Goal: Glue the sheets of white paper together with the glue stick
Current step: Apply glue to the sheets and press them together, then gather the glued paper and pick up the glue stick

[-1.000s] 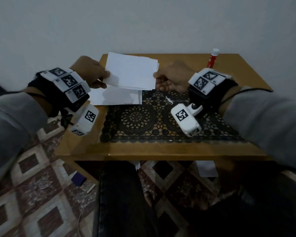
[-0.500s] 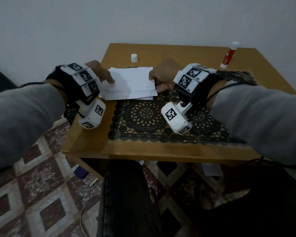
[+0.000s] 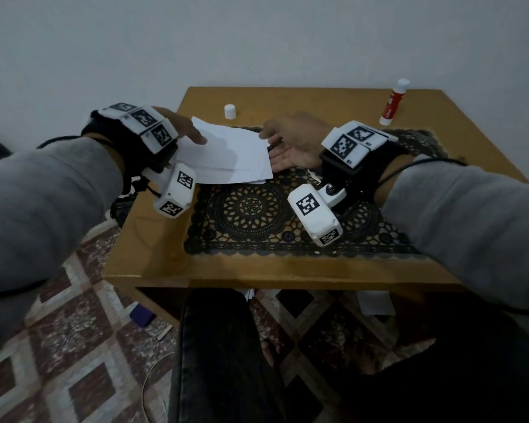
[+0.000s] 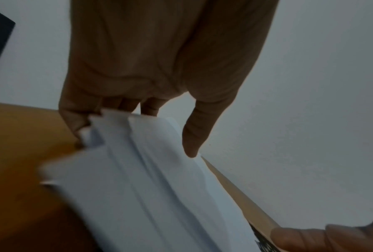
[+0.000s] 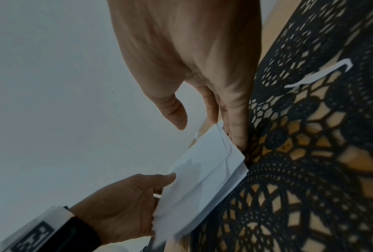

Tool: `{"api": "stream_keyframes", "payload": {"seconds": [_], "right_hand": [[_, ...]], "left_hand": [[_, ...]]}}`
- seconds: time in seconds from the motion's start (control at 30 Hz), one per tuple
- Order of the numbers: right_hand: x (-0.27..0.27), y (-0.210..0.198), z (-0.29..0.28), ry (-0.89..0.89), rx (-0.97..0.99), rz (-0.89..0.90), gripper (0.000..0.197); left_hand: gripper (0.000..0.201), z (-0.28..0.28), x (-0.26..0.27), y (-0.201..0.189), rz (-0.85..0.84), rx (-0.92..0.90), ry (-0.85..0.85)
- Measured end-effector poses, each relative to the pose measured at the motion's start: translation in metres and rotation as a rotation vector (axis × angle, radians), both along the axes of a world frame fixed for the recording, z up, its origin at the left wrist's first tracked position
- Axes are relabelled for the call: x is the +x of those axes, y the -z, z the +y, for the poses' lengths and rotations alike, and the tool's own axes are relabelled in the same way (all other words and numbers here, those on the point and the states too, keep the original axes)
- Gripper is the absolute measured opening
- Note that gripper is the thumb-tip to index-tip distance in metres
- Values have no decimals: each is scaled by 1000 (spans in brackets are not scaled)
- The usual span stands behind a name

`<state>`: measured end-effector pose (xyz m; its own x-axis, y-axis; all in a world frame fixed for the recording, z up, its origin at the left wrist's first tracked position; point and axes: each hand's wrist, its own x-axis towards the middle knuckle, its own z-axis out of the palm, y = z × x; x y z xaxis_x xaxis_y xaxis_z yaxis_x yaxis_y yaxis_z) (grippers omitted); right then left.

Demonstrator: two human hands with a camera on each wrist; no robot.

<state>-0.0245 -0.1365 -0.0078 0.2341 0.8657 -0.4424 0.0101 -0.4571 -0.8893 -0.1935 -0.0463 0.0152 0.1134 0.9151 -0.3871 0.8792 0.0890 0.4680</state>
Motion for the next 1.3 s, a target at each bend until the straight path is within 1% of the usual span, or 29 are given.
{"api": "stream_keyframes", "payload": {"seconds": [0.07, 0.17, 0.27, 0.37, 0.43, 0.47, 0.5, 0.53, 0.57, 0.6, 0.63, 0.67, 0.7, 0.77, 0.83, 0.87, 0.93, 0.97, 1.03, 1.07, 1.13, 1.3], "right_hand": [[1, 0, -1, -2, -1, 38, 53], [2, 0, -2, 16, -3, 55, 47], [3, 4, -3, 23, 6, 72, 48], [4, 7, -4, 20, 23, 92, 50], [7, 7, -6, 21, 45, 94, 49], [9, 7, -7, 40, 75, 88, 43], [13, 6, -8, 68, 117, 91, 34], [18, 5, -10, 94, 159, 118, 27], [23, 4, -13, 106, 201, 169, 25], [30, 2, -16, 106, 245, 228, 28], [36, 1, -21, 105, 291, 262, 32], [43, 0, -26, 111, 336, 245, 34], [50, -2, -32, 127, 381, 182, 34], [67, -4, -46, 153, 458, -49, 30], [81, -5, -62, 148, 518, -294, 30], [89, -4, -70, 141, 539, -384, 33], [100, 0, -81, 125, 547, -489, 33], [104, 3, -87, 117, 519, -531, 34], [112, 15, -95, 98, 432, -588, 40], [113, 20, -98, 85, 408, -600, 44], [117, 26, -101, 66, 415, -611, 44], [123, 22, -101, 94, 475, -591, 41]], "left_hand": [[59, -2, 7, -1, 30, 10, 47], [57, -5, 15, 3, 34, -15, 55], [54, 3, 12, 5, 22, 33, 29], [55, 11, -1, 1, -69, 51, -52], [57, 10, -6, -3, -189, 38, -61], [56, 11, -6, -6, -294, 0, -50], [55, 8, -6, -10, -437, -67, -49], [57, 4, -5, -13, -567, -125, -51], [65, 0, -3, -16, -670, -157, -35], [70, -7, 2, -18, -746, -143, 11], [66, -16, 8, -20, -796, -101, 69], [59, -23, 15, -20, -817, -44, 107], [54, -29, 23, -19, -835, 9, 131], [54, -39, 37, -14, -853, 85, 159], [43, -48, 49, -9, -839, 146, 189], [36, -53, 55, -4, -807, 190, 218], [30, -63, 67, 7, -665, 316, 311], [32, -67, 74, 15, -606, 350, 362], [39, -73, 81, 29, -523, 318, 442], [43, -74, 84, 35, -502, 306, 459], [48, -74, 87, 41, -501, 304, 477], [39, -71, 89, 36, -511, 364, 472]]}}
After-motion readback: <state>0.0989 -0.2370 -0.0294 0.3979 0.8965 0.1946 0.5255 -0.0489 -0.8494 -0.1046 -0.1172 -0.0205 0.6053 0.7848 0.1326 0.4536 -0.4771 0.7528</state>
